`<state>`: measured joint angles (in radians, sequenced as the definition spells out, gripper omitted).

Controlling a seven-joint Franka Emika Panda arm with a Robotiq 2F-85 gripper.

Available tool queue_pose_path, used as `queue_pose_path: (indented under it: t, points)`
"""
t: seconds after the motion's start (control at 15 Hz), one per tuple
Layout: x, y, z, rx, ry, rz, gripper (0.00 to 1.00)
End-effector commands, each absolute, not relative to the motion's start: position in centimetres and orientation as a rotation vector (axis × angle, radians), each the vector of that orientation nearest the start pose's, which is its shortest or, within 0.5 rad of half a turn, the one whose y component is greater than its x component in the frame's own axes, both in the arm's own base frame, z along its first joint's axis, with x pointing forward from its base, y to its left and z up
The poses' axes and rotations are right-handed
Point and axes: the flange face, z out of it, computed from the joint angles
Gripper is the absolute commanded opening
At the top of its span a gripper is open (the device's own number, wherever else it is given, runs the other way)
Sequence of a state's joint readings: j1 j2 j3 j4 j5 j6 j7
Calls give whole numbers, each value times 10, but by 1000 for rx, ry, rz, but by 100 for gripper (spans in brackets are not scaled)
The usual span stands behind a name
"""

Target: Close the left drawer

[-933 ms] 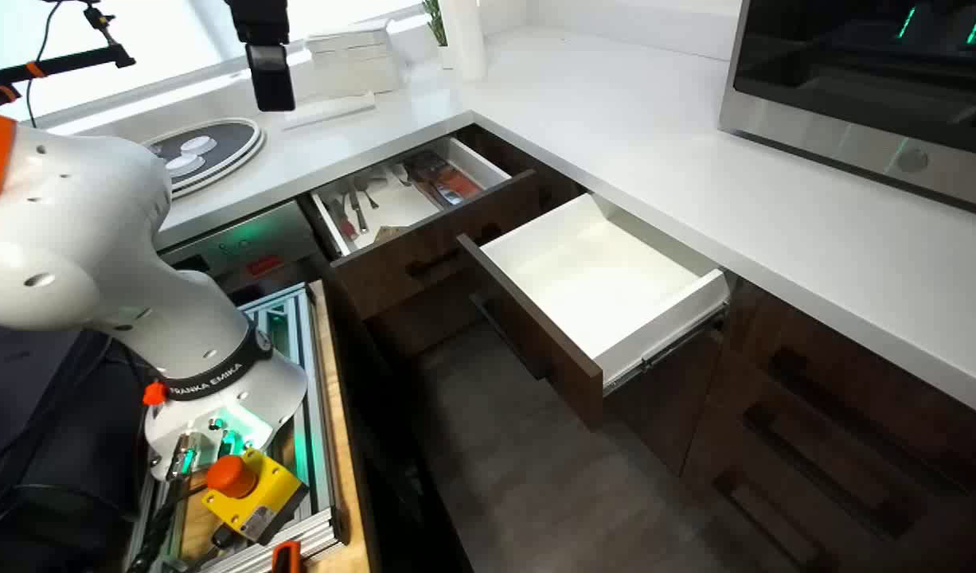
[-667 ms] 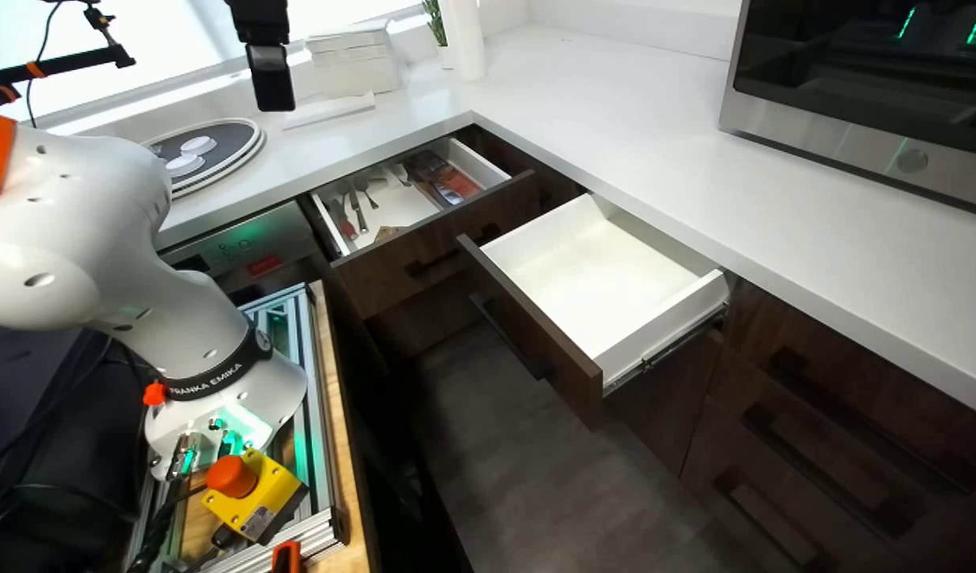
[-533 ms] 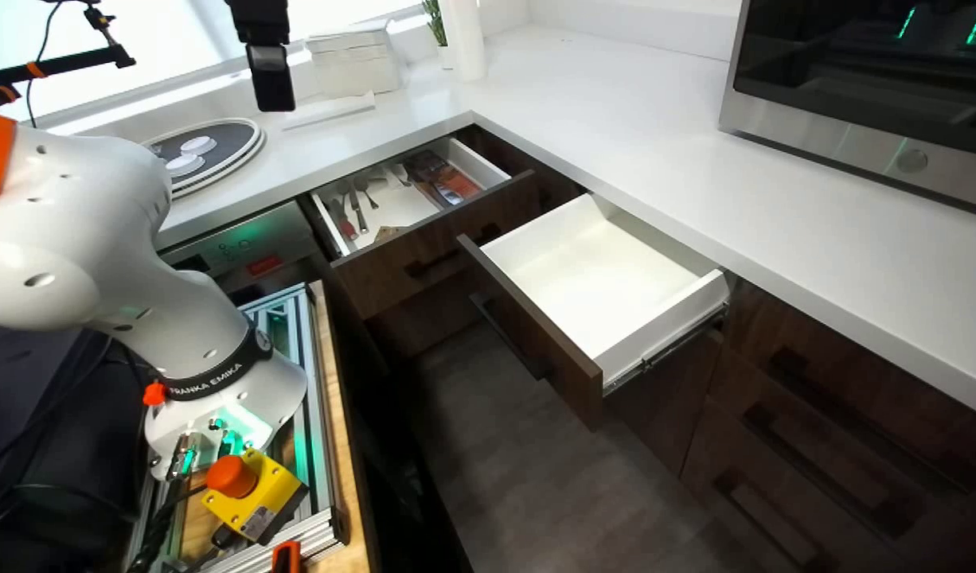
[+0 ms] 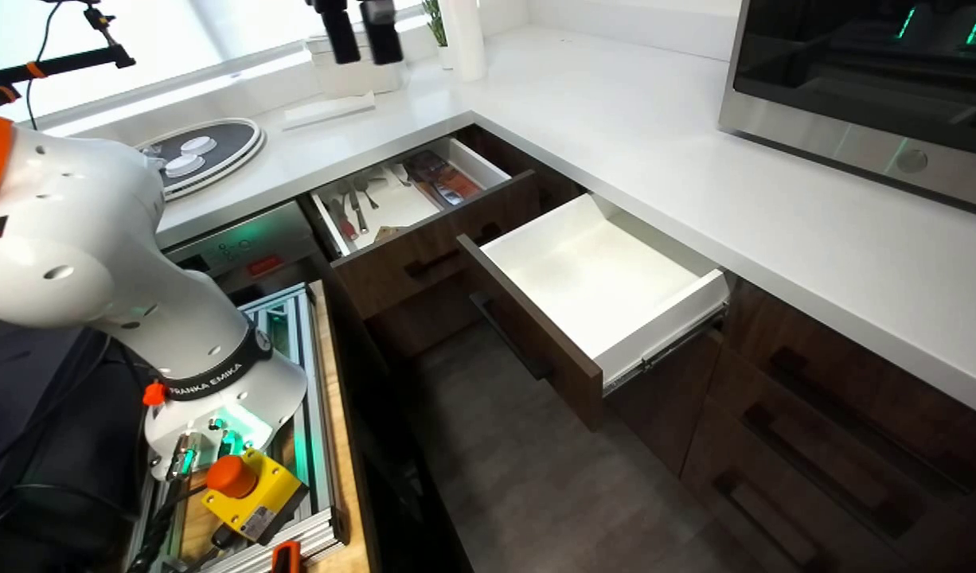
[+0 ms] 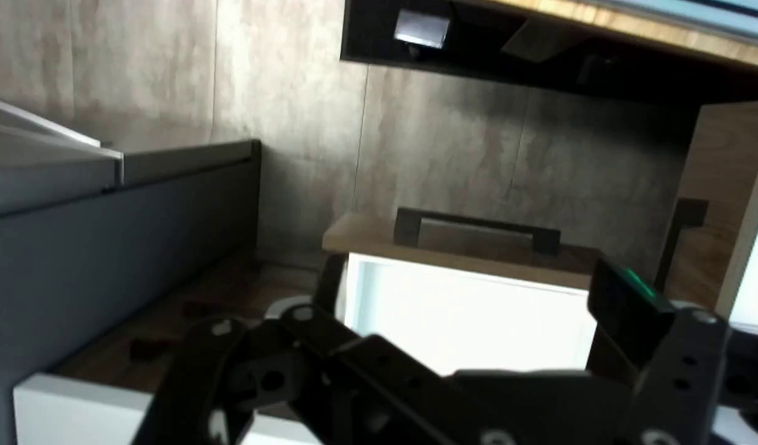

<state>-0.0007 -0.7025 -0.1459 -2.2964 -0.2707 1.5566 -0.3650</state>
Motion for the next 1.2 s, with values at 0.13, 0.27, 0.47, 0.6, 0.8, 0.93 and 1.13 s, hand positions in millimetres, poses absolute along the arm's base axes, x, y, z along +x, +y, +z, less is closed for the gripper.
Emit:
queue_pose_path:
  t: [0.13, 0.27, 0.47, 0.6, 0.8, 0.93, 1.13]
  points:
    - [386, -6, 565, -3220, -886, -156, 100]
    - [400, 17, 553, -3178, -1061, -255, 100]
    - [409, 37, 526, -3067, -1302, -366, 100]
    - [413, 45, 506, -2974, -1439, -430, 100]
    - [420, 58, 480, -2823, -1636, -507, 100]
    - [429, 68, 462, -2708, -1744, -538, 100]
    - [439, 86, 437, -2523, -1880, -570, 100]
